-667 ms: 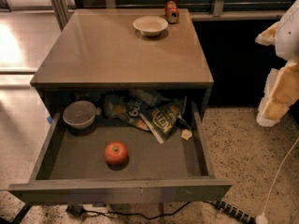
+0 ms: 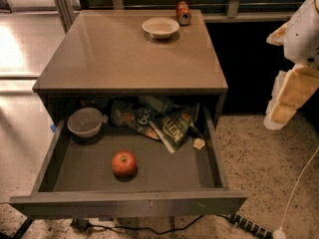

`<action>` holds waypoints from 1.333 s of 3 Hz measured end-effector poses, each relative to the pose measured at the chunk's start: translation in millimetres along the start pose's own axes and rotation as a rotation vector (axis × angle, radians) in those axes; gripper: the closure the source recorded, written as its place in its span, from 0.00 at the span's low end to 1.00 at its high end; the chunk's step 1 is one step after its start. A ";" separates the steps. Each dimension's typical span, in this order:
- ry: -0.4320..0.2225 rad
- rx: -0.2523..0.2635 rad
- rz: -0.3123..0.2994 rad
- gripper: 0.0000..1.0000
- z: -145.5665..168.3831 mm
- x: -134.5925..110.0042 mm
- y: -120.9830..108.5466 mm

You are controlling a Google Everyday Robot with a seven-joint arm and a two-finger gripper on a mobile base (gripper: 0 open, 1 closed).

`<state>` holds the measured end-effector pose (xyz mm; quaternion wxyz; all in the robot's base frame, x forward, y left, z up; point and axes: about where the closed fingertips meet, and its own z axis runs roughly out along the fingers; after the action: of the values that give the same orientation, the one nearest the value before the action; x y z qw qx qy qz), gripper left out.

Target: Pick apple from top drawer and place on counter

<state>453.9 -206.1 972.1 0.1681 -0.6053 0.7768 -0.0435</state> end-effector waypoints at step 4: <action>-0.022 -0.074 -0.076 0.00 70.6 -50.1 -22.0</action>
Offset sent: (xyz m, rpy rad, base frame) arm 0.0576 0.0578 -0.0483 -0.0310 0.0543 0.1093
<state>507.0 -154.5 922.2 0.1523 -0.6407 0.7524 -0.0144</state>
